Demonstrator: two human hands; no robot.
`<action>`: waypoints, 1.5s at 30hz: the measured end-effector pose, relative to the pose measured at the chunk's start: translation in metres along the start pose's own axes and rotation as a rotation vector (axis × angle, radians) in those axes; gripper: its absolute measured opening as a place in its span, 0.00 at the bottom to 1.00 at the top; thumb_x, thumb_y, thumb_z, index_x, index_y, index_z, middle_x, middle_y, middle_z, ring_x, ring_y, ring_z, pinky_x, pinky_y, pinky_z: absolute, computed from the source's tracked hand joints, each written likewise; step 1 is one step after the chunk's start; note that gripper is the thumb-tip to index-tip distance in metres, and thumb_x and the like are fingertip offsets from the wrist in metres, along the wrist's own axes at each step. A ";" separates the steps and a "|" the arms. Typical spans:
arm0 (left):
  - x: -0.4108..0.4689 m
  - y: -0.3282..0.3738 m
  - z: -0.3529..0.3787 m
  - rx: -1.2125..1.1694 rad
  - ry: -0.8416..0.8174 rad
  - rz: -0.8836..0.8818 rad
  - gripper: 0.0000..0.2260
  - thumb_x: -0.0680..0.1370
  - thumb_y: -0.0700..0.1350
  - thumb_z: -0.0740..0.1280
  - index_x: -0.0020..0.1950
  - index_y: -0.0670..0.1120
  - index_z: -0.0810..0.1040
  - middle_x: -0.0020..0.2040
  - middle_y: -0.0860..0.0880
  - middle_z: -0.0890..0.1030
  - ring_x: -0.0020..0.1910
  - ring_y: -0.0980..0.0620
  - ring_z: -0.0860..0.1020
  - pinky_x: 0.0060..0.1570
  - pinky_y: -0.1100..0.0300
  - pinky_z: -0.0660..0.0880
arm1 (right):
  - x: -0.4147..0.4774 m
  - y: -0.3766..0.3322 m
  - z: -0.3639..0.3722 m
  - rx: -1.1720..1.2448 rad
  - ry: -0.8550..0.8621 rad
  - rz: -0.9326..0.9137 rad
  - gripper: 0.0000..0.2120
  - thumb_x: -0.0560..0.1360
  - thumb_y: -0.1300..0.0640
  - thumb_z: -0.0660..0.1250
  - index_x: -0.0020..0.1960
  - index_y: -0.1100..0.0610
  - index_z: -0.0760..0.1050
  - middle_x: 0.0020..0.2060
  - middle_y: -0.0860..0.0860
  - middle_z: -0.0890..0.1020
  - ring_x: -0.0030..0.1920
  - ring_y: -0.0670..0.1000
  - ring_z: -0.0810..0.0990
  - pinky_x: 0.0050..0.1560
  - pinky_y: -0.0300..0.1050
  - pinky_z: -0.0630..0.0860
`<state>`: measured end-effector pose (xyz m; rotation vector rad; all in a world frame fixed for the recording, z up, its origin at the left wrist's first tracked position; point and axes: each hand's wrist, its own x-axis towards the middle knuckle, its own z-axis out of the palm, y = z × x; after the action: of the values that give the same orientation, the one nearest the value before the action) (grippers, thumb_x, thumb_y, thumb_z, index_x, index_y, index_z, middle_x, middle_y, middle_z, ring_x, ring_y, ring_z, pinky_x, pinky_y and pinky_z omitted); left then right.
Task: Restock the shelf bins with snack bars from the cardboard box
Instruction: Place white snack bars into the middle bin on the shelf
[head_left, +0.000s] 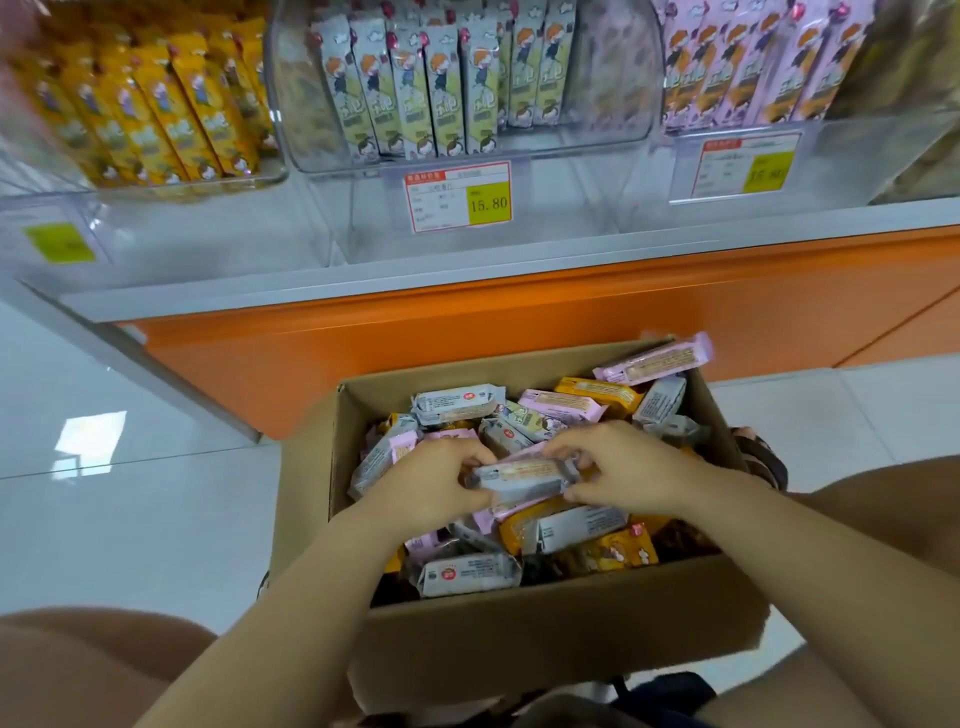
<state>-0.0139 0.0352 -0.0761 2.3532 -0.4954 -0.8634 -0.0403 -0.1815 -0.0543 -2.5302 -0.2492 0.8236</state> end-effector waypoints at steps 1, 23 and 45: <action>0.001 0.000 0.001 -0.010 0.023 0.002 0.13 0.77 0.45 0.69 0.60 0.49 0.76 0.51 0.55 0.77 0.40 0.60 0.75 0.43 0.63 0.72 | -0.004 0.004 -0.003 0.025 0.011 0.016 0.22 0.74 0.55 0.70 0.67 0.48 0.71 0.62 0.45 0.76 0.60 0.44 0.74 0.56 0.40 0.70; 0.037 -0.027 0.001 0.155 0.301 -0.195 0.18 0.76 0.56 0.67 0.65 0.55 0.74 0.73 0.48 0.62 0.72 0.45 0.58 0.69 0.52 0.60 | -0.027 0.035 -0.033 -0.016 0.484 0.128 0.12 0.73 0.58 0.70 0.55 0.54 0.74 0.46 0.47 0.77 0.39 0.42 0.74 0.37 0.33 0.67; 0.036 0.003 0.004 0.141 0.309 -0.190 0.18 0.73 0.60 0.69 0.57 0.52 0.77 0.66 0.52 0.69 0.52 0.51 0.76 0.51 0.59 0.73 | -0.006 0.049 0.001 -0.082 0.134 0.204 0.38 0.68 0.42 0.73 0.71 0.46 0.56 0.49 0.47 0.80 0.46 0.50 0.79 0.36 0.41 0.73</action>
<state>0.0093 0.0132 -0.0932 2.6341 -0.2136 -0.5433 -0.0443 -0.2255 -0.0761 -2.7072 0.0206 0.7266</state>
